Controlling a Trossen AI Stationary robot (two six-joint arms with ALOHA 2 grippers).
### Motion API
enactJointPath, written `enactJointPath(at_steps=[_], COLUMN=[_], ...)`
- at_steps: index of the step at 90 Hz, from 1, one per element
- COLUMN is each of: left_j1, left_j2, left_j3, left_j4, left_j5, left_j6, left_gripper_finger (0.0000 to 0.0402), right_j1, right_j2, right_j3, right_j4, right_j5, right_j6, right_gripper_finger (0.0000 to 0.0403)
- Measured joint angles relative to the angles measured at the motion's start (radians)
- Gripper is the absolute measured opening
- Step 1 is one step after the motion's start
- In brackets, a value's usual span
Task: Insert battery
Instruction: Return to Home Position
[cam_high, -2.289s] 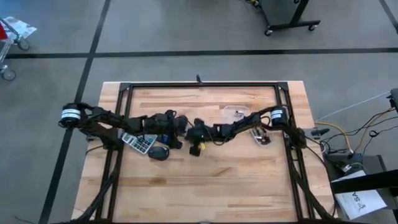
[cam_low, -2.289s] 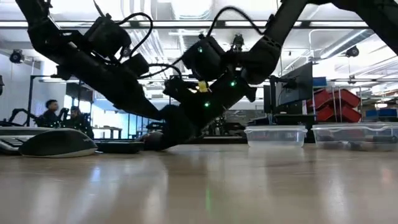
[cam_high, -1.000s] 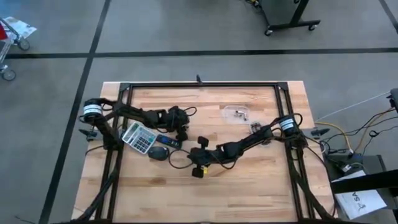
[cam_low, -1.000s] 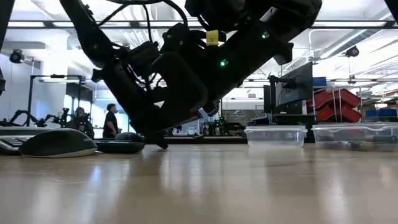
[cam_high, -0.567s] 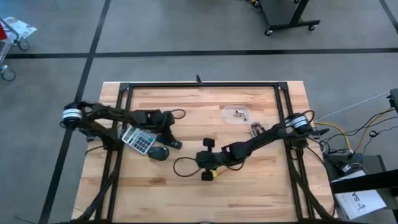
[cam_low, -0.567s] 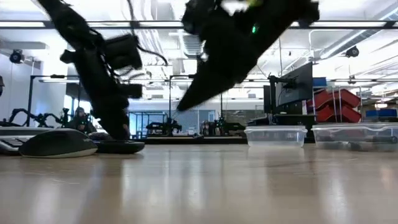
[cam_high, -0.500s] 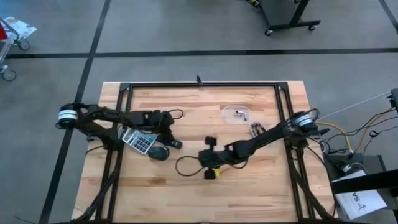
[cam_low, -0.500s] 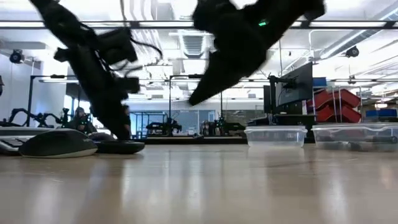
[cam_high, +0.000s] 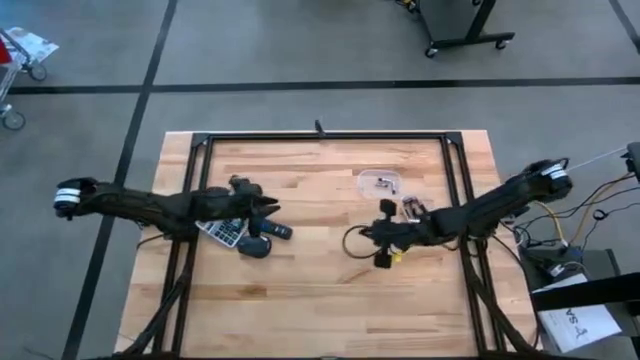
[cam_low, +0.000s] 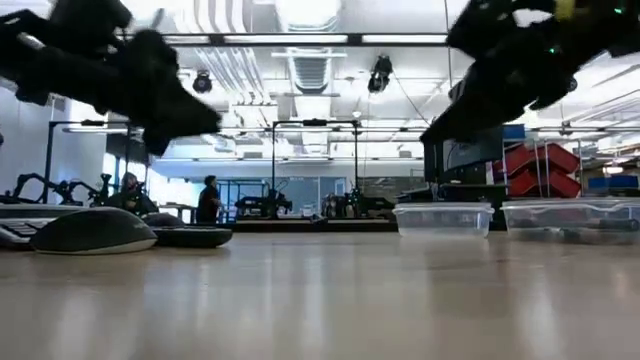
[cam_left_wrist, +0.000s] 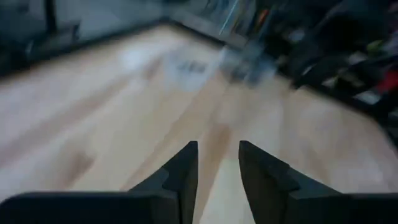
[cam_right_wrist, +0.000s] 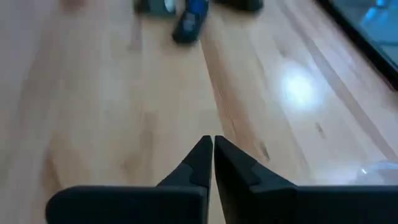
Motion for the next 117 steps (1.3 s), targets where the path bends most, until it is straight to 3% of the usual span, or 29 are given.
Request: enactJointPath(at_steps=[29, 43, 57, 70, 92, 107, 117], left_j1=[-0.034, -0.034, -0.034, -0.035, -0.034, -0.034, -0.034], left_j2=[-0.193, -0.282, -0.381, -0.437, -0.543, -0.68, -0.79], left_j3=[-0.092, -0.148, -0.194, -0.193, -0.194, -0.194, -0.194], left_j4=[0.176, 0.188, 0.087, 0.047, -0.076, -0.218, -0.33], left_j5=[0.007, 0.009, 0.01, 0.066, 0.107, 0.11, 0.11], left_j6=[0.079, 0.092, 0.061, 0.067, 0.088, 0.092, 0.094], left_gripper_finger=[0.0098, 0.0098, 0.0098, 0.0098, 0.0092, 0.0075, 0.0064], right_j1=[0.001, 0.0, 0.0, 0.0, 0.0, 0.0, 0.0], right_j2=[-0.431, -0.64, -0.827, -0.954, -1.096, -1.217, -1.217], right_j3=[-0.383, -0.474, -0.481, -0.481, -0.477, -0.458, -0.46], right_j4=[0.167, 0.178, 0.046, -0.01, 0.048, -0.075, -0.085], right_j5=[-0.049, -0.047, -0.058, -0.131, -0.208, -0.212, -0.216], right_j6=[0.05, 0.037, 0.04, 0.041, 0.022, 0.005, 0.034], right_gripper_finger=[0.0, 0.0, 0.0, 0.0, 0.0, 0.0, 0.0])
